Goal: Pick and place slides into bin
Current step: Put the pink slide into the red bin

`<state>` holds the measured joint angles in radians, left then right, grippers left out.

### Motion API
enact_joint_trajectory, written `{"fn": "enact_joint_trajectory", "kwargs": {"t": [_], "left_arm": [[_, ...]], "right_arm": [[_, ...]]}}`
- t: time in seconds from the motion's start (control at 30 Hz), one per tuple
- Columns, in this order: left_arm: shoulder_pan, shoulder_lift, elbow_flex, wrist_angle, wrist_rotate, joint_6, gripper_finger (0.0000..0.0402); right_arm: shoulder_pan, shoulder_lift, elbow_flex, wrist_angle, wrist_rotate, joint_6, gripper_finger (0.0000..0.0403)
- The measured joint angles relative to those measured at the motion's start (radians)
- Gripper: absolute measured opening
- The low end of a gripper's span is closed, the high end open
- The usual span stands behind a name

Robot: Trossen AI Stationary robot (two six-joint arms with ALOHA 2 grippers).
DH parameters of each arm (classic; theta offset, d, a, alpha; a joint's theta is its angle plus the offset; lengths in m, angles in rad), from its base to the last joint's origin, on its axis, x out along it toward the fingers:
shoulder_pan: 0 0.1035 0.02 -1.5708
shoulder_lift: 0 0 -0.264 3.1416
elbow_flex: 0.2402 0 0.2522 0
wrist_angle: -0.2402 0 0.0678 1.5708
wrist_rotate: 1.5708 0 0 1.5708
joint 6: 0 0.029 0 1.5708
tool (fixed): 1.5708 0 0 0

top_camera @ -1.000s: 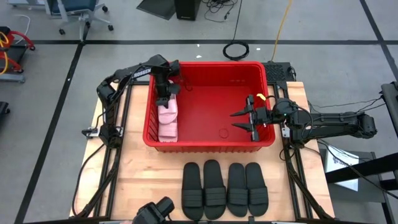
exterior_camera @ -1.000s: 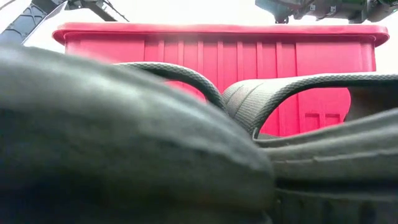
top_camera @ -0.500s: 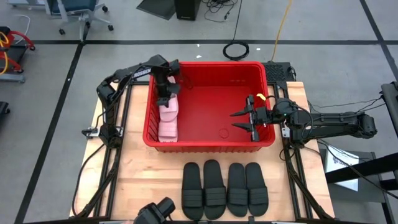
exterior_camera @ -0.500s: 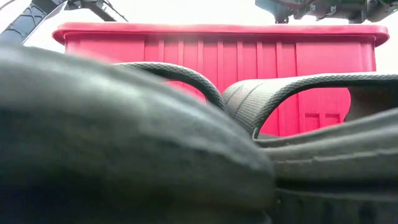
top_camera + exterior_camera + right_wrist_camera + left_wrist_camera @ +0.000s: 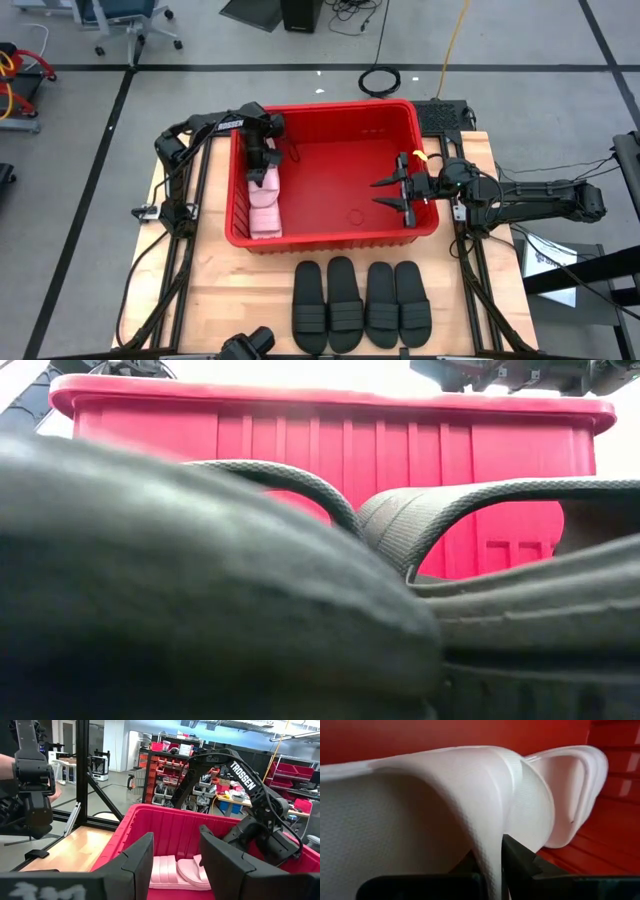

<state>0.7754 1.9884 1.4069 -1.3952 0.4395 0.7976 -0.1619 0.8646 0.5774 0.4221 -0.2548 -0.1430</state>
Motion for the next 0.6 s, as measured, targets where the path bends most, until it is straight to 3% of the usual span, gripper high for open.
{"fn": "enact_joint_trajectory", "kwargs": {"t": [0.3,0.6], "left_arm": [[-0.013,0.002,0.045,0.006,-0.026,-0.033,0.0049],[-0.044,0.002,0.047,0.010,-0.065,-0.069,0.0144]], "right_arm": [[0.000,0.000,0.000,-0.004,0.046,0.000,0.0150],[0.000,0.000,0.000,-0.005,0.046,0.000,0.0150]]}}
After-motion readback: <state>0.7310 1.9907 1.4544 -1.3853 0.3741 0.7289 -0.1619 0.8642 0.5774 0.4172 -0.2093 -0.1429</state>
